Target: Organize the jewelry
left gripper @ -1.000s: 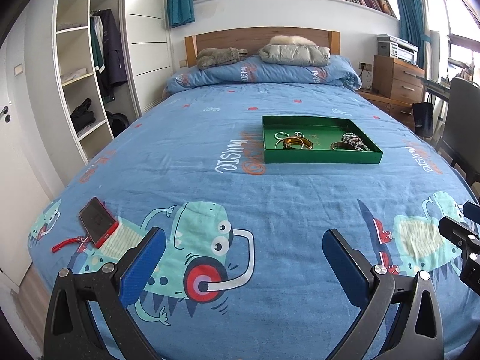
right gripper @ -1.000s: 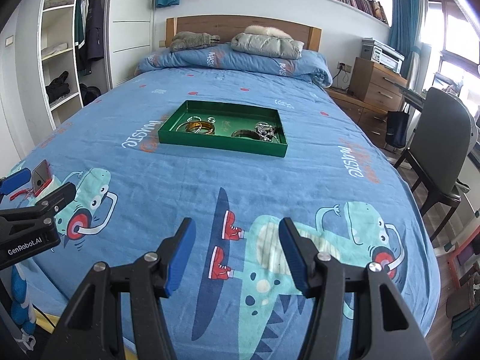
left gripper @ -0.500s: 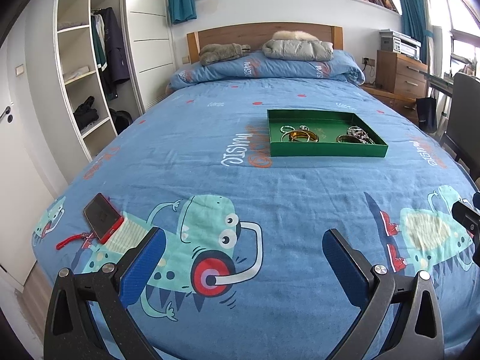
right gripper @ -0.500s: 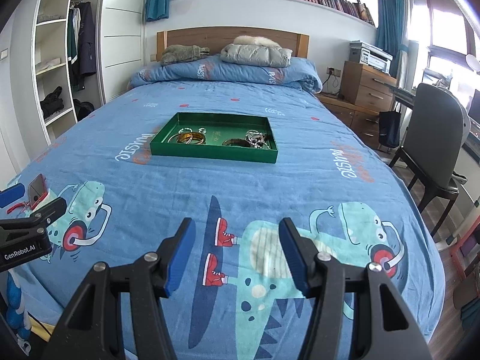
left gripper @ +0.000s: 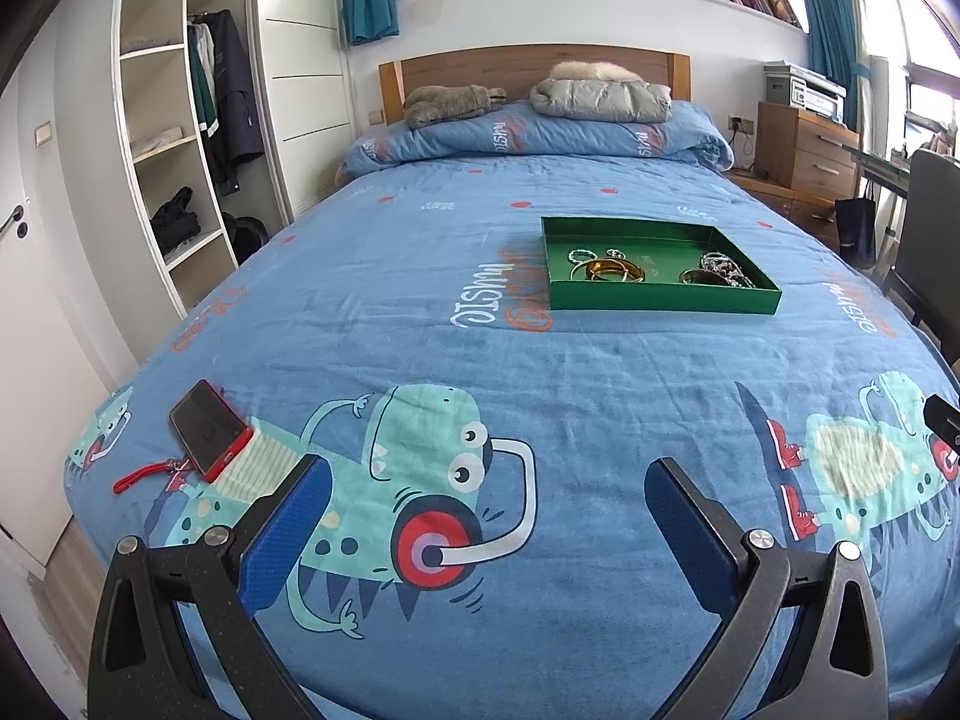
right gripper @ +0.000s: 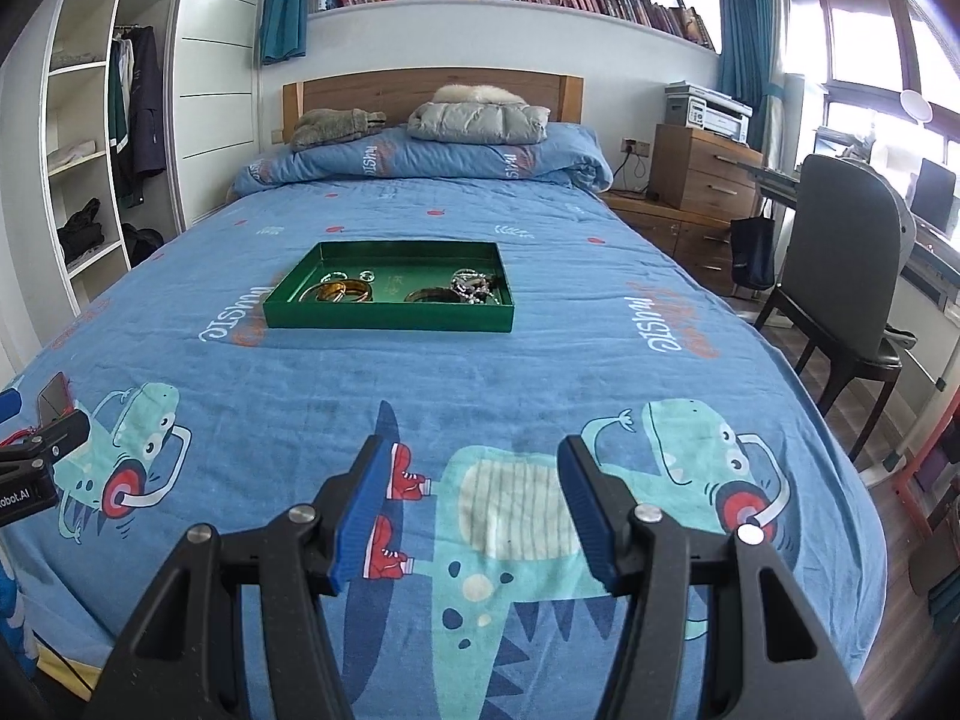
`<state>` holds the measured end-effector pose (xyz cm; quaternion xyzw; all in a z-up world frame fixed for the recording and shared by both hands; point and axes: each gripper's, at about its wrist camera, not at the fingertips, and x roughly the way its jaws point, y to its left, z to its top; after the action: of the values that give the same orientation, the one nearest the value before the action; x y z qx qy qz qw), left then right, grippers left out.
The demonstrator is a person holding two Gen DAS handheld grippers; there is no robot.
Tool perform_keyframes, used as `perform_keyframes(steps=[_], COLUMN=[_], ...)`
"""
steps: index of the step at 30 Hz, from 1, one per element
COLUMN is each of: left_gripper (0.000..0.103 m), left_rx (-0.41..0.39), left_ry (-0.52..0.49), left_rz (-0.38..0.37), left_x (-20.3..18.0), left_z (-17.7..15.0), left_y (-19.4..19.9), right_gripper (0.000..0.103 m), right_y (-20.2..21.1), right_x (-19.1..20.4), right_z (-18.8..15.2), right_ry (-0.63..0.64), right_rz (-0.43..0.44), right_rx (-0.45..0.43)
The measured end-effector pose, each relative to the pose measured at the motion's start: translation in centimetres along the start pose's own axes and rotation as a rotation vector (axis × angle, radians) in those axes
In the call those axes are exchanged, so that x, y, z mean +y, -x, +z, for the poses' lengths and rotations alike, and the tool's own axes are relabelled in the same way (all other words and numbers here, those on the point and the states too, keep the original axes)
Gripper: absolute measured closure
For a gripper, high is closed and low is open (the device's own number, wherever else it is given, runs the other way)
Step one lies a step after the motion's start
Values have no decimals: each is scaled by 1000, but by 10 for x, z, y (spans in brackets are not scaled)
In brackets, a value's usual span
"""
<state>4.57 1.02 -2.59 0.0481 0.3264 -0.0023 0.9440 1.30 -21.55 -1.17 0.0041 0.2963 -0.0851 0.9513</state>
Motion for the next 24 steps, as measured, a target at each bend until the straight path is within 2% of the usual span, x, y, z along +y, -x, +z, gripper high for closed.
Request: perform_keyframes(steps=[24], left_gripper=[0], left_rx=[30], left_ry=[-12], left_rz=[-30], left_x=[-8], left_z=[0], left_y=[-21], right_gripper=[47], right_y=[-18], right_x=[-8], right_z=[-10], right_ry=[-13], right_rz=[10], right_rx=[15])
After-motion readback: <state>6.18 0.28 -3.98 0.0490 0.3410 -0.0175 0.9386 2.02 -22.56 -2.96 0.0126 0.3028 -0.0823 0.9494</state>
